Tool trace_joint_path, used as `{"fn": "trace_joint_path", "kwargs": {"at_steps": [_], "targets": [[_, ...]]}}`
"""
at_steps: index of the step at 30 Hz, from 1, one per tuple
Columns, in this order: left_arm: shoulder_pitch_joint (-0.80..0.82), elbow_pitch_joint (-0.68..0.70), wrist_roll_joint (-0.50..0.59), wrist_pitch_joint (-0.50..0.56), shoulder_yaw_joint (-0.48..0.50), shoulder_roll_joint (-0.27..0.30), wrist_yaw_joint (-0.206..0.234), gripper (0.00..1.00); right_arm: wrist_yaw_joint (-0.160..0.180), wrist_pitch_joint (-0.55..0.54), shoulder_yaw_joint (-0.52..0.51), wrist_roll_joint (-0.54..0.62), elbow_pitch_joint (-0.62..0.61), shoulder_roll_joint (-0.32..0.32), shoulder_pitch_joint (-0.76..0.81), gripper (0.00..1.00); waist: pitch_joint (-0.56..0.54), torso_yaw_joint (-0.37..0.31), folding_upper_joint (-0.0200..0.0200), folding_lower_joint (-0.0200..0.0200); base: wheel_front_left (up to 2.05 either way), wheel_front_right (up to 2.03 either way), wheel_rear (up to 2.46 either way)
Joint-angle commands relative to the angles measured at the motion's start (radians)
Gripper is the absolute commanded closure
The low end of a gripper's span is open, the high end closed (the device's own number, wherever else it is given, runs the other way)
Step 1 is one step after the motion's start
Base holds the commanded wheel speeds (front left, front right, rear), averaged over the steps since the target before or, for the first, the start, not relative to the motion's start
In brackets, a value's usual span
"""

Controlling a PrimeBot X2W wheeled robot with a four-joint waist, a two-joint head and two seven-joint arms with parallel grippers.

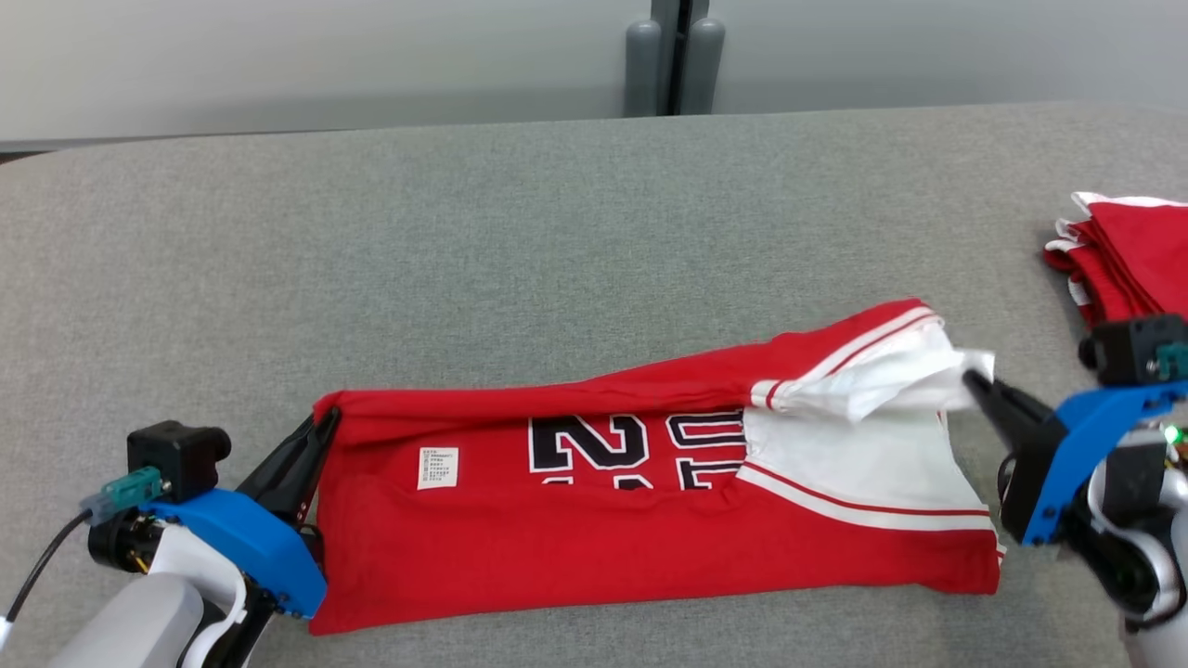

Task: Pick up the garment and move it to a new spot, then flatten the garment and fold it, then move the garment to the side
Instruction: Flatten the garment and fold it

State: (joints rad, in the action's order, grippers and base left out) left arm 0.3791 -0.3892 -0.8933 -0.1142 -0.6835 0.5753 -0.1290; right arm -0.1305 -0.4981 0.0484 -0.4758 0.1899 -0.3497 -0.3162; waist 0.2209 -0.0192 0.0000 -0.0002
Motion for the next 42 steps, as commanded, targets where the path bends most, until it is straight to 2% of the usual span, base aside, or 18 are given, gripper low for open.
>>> {"fn": "trace_joint_path", "kwargs": {"at_steps": [1, 2, 8, 9, 10, 11, 16, 21, 25, 33, 42], "targets": [[-0.008, -0.009, -0.004, -0.011, 0.001, 0.002, -0.002, 1.00, 0.000, -0.010, -0.012, 0.008, -0.027, 0.014, 0.037, 1.00, -0.008, -0.009, 0.0000, 0.0002, 0.00, 0.00, 0.00], [-0.016, -0.024, -0.009, -0.022, -0.003, 0.000, -0.002, 1.00, -0.001, -0.031, -0.034, 0.017, -0.083, 0.033, 0.092, 1.00, -0.012, -0.014, 0.0000, 0.0002, 0.00, 0.00, 0.00], [-0.030, -0.064, 0.002, -0.044, -0.009, -0.004, 0.008, 1.00, 0.000, -0.084, -0.083, 0.043, -0.191, 0.091, 0.204, 1.00, -0.018, -0.022, 0.0000, 0.0002, 0.00, 0.00, 0.00], [-0.032, -0.070, 0.003, -0.047, -0.010, -0.009, 0.013, 0.80, -0.001, -0.097, -0.089, 0.041, -0.207, 0.103, 0.224, 1.00, -0.019, -0.023, 0.0000, 0.0002, 0.00, 0.00, 0.00], [-0.035, -0.075, 0.005, -0.048, -0.013, -0.011, 0.016, 0.36, -0.001, -0.112, -0.093, 0.042, -0.222, 0.112, 0.243, 0.65, -0.021, -0.023, 0.0000, 0.0002, 0.00, 0.00, 0.00], [-0.040, -0.082, 0.005, -0.052, -0.014, -0.011, 0.016, 0.00, 0.000, -0.130, -0.100, 0.046, -0.233, 0.119, 0.263, 0.00, -0.022, -0.024, 0.0000, 0.0002, 0.00, 0.00, 0.00], [-0.060, -0.089, -0.004, -0.080, 0.001, -0.031, 0.049, 0.00, -0.001, -0.182, -0.129, 0.058, -0.298, 0.148, 0.333, 0.00, -0.033, -0.019, 0.0000, 0.0002, 0.00, 0.00, 0.00], [-0.084, -0.079, -0.019, -0.131, 0.054, -0.055, 0.078, 0.00, -0.001, -0.154, -0.170, 0.090, -0.341, 0.168, 0.349, 0.00, -0.048, -0.011, 0.0000, 0.0002, 0.00, 0.00, 0.00], [-0.092, -0.050, 0.005, -0.148, 0.111, -0.076, 0.106, 0.00, -0.001, -0.143, -0.210, 0.133, -0.322, 0.191, 0.318, 0.00, -0.061, -0.001, 0.0000, 0.0002, 0.00, 0.00, 0.00], [-0.117, 0.049, 0.156, -0.151, 0.262, -0.149, 0.143, 0.00, -0.001, -0.126, -0.223, 0.183, -0.179, 0.207, 0.209, 0.00, -0.074, 0.025, 0.0000, 0.0002, 0.00, 0.00, 0.00], [-0.162, 0.052, 0.256, -0.152, 0.330, -0.220, 0.111, 0.00, -0.001, -0.126, -0.268, 0.258, 0.050, 0.251, 0.104, 0.00, -0.076, 0.055, 0.0000, 0.0002, 0.00, 0.00, 0.00]]}}
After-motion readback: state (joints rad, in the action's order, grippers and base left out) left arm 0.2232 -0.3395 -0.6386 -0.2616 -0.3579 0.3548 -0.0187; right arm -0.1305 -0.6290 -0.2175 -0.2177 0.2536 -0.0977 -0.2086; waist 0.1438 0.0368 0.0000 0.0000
